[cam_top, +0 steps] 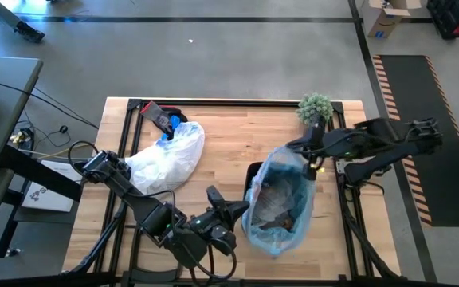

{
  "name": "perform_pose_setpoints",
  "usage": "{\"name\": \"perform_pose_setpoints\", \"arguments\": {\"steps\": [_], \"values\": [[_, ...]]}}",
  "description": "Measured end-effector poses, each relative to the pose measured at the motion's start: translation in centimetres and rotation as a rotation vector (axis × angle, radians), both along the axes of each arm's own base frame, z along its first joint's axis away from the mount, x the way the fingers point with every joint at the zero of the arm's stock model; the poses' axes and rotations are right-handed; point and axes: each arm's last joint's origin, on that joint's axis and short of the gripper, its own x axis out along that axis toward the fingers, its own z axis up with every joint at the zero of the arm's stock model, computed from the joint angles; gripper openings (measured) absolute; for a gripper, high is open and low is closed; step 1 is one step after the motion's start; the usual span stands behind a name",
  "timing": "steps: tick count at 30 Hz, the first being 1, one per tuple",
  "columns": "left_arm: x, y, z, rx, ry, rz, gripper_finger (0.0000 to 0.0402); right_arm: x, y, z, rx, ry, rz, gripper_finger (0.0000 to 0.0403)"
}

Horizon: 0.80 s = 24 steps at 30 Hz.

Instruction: Place trash/remove bag and relplace

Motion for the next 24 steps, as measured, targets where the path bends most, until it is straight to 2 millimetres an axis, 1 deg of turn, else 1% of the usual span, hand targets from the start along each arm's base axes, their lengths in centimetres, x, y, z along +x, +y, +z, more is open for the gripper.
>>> {"name": "perform_pose_setpoints", "arguments": {"steps": [4,7,10,14,16,18,22,24], "values": [[0.0,0.1,0.0,0.016,-0.002,0.03,0.0,-1.1,0.2,3.0,0.011,-0.11,0.007,0.0],[0.0,0.1,0.0,0.017,-0.003,0.033,0.0,-1.6,0.5,4.6,0.041,-0.177,0.046,0.0],[-0.1,0.1,0.0,0.019,-0.005,0.041,0.0,-2.1,1.0,5.5,0.082,-0.201,0.115,0.0],[-0.1,0.1,0.0,0.007,-0.017,0.054,0.0,-2.7,1.6,5.9,0.136,-0.192,0.19,0.0005],[-0.1,0.1,0.0,0.002,-0.02,0.055,0.0,-3.0,1.9,6.0,0.156,-0.174,0.229,0.0019],[-0.1,0.1,0.0,0.001,-0.02,0.055,0.0,-3.5,2.2,6.3,0.165,-0.162,0.291,0.0042],[-0.1,0.1,0.0,-0.021,-0.033,0.058,0.0,-5.3,3.2,7.5,0.168,-0.143,0.472,0.0094],[-0.2,0.1,-0.1,-0.053,-0.046,0.063,0.0,-6.2,3.8,7.6,0.161,-0.121,0.537,0.0115]]}}
